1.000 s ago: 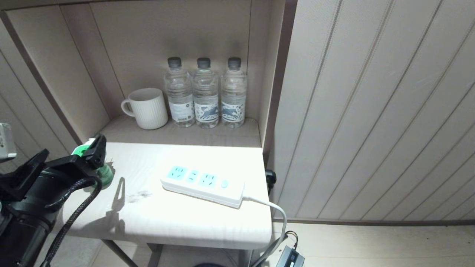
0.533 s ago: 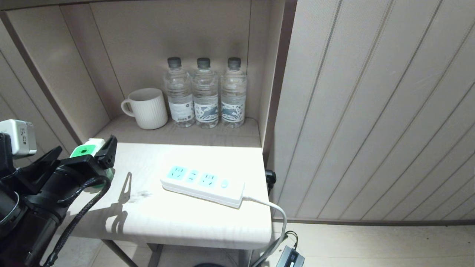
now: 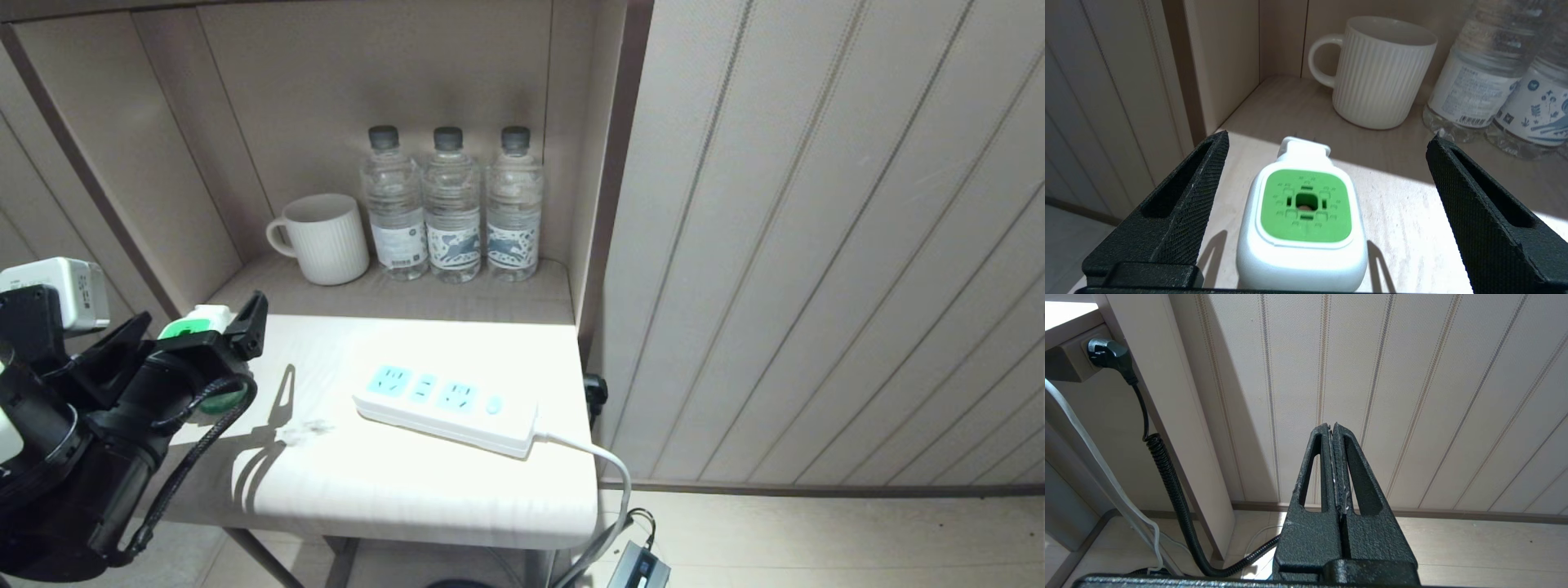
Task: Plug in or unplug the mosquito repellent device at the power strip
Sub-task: Pick up the mosquito repellent liquid
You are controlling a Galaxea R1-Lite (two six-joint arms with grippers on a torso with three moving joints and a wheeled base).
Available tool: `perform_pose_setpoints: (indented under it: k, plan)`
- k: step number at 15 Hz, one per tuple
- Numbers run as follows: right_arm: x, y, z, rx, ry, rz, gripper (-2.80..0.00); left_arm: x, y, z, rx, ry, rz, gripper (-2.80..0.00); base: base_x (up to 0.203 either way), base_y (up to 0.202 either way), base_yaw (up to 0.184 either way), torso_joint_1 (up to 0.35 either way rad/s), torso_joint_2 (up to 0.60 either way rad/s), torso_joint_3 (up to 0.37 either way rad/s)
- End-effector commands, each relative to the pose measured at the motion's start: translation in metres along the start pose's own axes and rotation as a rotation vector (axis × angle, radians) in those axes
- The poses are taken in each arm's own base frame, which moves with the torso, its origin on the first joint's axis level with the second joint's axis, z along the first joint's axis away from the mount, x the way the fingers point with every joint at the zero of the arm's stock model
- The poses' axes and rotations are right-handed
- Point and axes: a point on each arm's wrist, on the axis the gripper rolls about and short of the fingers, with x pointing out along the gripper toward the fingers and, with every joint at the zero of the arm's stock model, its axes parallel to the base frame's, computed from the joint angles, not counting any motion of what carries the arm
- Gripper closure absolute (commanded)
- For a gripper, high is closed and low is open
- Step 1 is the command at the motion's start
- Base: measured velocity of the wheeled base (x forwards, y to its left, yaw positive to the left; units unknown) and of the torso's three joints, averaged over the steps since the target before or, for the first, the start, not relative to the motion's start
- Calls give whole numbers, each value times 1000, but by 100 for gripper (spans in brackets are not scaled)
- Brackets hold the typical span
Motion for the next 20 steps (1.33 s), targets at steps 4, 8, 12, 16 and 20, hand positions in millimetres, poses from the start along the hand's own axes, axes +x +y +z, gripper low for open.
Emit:
perform_pose_setpoints:
  k: [4,8,12,16,20]
  plan:
    - [0,0,0,0,-1,0,0,15,-9,-4,-1,-11,5,-280,0,0,0,0,0,0]
    - [0,0,0,0,-1,0,0,18,-3,-1,7,-24,36,-280,0,0,0,0,0,0]
    - [0,0,0,0,0,0,0,19,1,1,6,-33,33,-280,0,0,0,0,0,0]
    - [0,0,0,-1,-1,0,0,19,0,3,3,-39,32,-280,0,0,0,0,0,0]
    - [0,0,0,0,0,0,0,17,1,2,3,-37,30,-280,0,0,0,0,0,0]
